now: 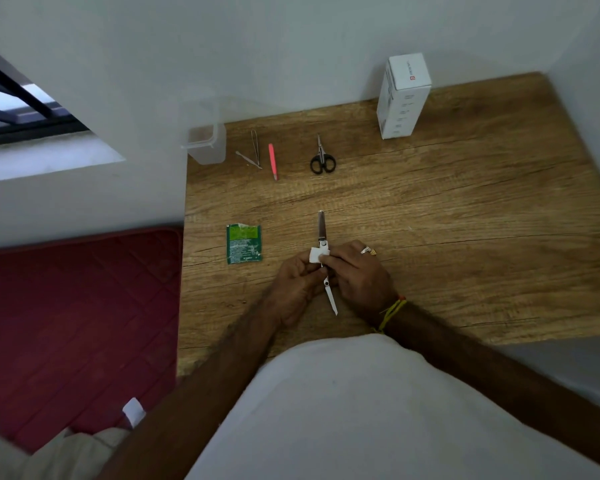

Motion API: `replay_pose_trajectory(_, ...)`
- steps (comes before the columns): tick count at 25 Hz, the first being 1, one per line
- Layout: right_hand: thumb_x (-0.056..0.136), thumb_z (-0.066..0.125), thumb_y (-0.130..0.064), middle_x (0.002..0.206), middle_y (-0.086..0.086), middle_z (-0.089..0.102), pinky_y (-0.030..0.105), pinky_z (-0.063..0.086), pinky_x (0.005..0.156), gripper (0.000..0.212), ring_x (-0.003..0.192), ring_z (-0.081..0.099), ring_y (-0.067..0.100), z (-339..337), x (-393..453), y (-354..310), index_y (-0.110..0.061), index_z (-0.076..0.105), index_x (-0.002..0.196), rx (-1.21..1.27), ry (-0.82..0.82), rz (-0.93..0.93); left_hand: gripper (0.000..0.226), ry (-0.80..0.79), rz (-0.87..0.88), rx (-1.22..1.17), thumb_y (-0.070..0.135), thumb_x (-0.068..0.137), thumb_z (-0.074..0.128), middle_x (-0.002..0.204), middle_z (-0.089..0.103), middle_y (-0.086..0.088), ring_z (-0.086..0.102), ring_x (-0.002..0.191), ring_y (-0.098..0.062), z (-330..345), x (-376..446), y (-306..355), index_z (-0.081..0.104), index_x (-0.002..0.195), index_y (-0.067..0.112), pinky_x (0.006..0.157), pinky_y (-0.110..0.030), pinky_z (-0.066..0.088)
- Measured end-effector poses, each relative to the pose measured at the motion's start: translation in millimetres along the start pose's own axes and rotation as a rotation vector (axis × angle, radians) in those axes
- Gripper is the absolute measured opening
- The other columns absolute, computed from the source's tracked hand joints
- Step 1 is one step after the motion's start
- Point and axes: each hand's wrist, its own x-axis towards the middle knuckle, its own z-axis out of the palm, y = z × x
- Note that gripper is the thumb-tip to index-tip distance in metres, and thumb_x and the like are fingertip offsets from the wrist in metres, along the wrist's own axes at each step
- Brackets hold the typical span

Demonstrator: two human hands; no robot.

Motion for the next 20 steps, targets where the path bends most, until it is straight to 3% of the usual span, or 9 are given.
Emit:
replay_pose_trajectory(10, 0.093, 0.055, -0.016, 0.105, 0.013, 0.069, 0.042, 0.052, 0.079, 0.026, 0.093, 0.06, 0.03, -1.4, -0.6, -0.8, -0.002, 0.072, 0.107, -0.101, -0.014, -0.033, 0.043, -0.121, 0.026, 0.01, -0.013, 0.093, 0.05, 0.125, 0.065, -0.02, 0.064, 0.115, -0.026, -5.0, -3.9, 1.4, 0.054, 0.135, -0.001, 0.094, -0.033, 0.055)
replay_pose_trajectory(20, 0.093, 0.055, -0.014, 0.103, 0.013, 0.07, 0.043, 0.053, 0.077, 0.023, 0.09, 0.063, 0.031, -4.6, -1.3, -1.1, -0.002, 0.072, 0.103, -0.071, 0.009, -0.04, 0.049, -0.127, 0.049, 0.033, -0.014, 0.092, 0.054, 0.131, 0.06, -0.026, 0.062, 0.118, -0.027, -8.1, -1.3, -2.6, 0.05, 0.138, 0.0, 0.098, -0.034, 0.054)
